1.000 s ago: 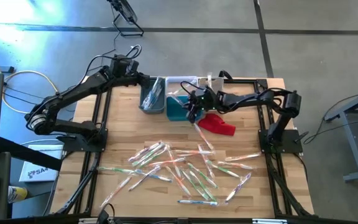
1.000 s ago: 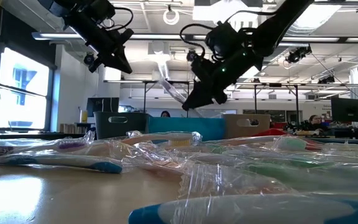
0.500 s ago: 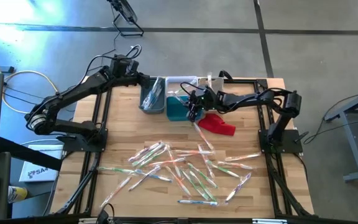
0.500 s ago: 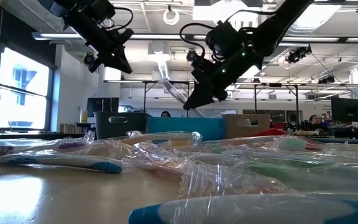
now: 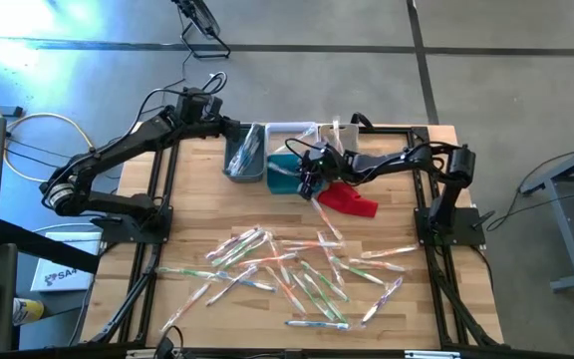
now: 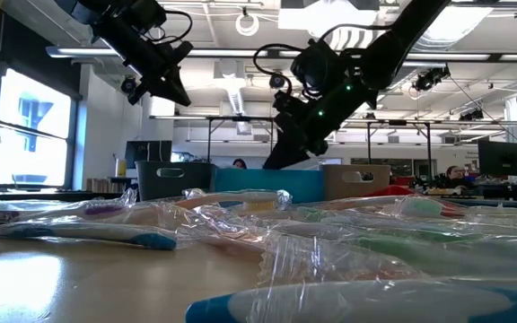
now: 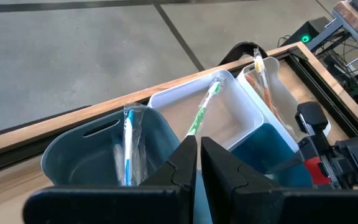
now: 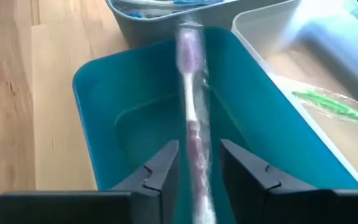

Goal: Pick & Place Toothbrushes
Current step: Put the purple toothbrush into the blue bin, then put the orange toothbrush into the white bin

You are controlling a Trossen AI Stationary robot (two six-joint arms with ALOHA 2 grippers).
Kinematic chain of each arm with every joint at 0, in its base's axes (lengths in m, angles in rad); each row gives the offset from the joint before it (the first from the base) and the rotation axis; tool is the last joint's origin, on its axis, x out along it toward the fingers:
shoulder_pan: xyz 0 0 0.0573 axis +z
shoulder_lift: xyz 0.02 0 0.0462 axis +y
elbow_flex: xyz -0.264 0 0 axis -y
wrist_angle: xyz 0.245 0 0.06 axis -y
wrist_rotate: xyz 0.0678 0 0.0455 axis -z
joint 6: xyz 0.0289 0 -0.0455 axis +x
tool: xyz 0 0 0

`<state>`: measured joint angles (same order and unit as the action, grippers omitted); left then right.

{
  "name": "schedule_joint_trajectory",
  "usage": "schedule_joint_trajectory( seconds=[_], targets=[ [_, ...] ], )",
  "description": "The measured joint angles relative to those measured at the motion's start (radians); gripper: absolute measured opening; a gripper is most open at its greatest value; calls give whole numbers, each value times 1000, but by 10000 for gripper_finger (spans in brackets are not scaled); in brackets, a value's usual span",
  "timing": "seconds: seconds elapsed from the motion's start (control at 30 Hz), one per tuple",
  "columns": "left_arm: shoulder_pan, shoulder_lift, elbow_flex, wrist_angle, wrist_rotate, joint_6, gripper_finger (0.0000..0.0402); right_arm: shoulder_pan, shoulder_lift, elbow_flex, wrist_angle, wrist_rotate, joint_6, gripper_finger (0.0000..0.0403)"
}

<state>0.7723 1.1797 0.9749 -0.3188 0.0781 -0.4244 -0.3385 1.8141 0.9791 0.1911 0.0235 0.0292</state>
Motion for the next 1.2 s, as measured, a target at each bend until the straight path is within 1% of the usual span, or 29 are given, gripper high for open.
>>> schedule_joint_trajectory(
  seconds=[0.17,0.33,0.6,0.8,1.03,1.2],
  targets=[
    [0,0,0,-1,0,1,19,0,-5,0,0,1,-5,144],
    [0,0,0,-8,0,1,19,0,-84,0,-5,2,-8,155],
    [0,0,0,-38,0,0,19,0,-271,0,-1,-5,-7,133],
    [0,0,0,-43,0,1,19,0,-375,0,-8,-2,-8,120],
    [0,0,0,-44,0,0,19,4,-436,2,-24,-12,2,104],
    [0,0,0,-44,0,0,19,5,-470,2,-75,-29,2,68]
  ],
)
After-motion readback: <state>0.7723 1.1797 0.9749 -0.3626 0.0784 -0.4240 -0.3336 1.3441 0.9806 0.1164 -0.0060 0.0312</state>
